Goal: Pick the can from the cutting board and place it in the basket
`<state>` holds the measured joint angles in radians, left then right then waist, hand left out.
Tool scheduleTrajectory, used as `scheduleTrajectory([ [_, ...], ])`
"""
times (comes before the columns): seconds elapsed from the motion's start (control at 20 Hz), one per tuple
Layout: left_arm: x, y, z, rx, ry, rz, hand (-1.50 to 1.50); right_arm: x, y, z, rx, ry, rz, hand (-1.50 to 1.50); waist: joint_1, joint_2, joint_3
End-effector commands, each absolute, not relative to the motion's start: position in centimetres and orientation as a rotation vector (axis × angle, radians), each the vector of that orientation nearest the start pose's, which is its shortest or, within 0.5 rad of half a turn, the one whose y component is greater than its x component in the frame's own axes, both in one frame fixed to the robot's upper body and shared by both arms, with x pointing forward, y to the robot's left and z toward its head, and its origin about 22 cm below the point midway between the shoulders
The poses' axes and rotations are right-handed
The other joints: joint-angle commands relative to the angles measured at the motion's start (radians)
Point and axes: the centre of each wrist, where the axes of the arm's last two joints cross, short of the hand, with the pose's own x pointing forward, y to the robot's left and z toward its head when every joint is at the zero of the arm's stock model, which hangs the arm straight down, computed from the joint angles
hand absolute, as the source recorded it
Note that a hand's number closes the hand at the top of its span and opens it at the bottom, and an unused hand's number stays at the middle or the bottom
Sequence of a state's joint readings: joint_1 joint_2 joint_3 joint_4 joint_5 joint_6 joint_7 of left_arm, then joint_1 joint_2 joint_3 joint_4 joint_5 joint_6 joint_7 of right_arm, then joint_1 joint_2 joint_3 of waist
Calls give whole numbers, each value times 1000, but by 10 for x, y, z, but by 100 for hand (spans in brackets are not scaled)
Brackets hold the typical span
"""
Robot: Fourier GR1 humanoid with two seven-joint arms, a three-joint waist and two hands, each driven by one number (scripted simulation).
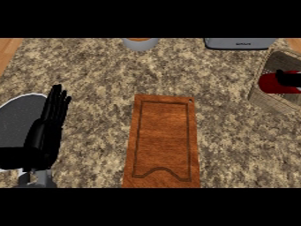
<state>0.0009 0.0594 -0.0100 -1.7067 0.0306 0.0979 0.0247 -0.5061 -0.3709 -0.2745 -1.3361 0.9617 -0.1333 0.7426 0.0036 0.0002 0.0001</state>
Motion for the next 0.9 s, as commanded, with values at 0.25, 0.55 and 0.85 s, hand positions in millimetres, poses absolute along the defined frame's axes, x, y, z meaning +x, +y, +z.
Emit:
scheduleTrajectory([
  [0.25, 244, 220, 40, 87, -1682, 39, 0, 342, -337, 116, -1318, -1052, 96, -150, -1, 0, 0],
  [0.55, 242, 222, 37, 95, -1670, 34, 0, 356, -335, 142, -1381, -1230, -11, -150, 3, 0, 0],
  [0.85, 238, 243, 41, 87, -1663, 57, 0, 344, -353, 176, -1516, -1238, -146, -150, 0, -1, 0],
])
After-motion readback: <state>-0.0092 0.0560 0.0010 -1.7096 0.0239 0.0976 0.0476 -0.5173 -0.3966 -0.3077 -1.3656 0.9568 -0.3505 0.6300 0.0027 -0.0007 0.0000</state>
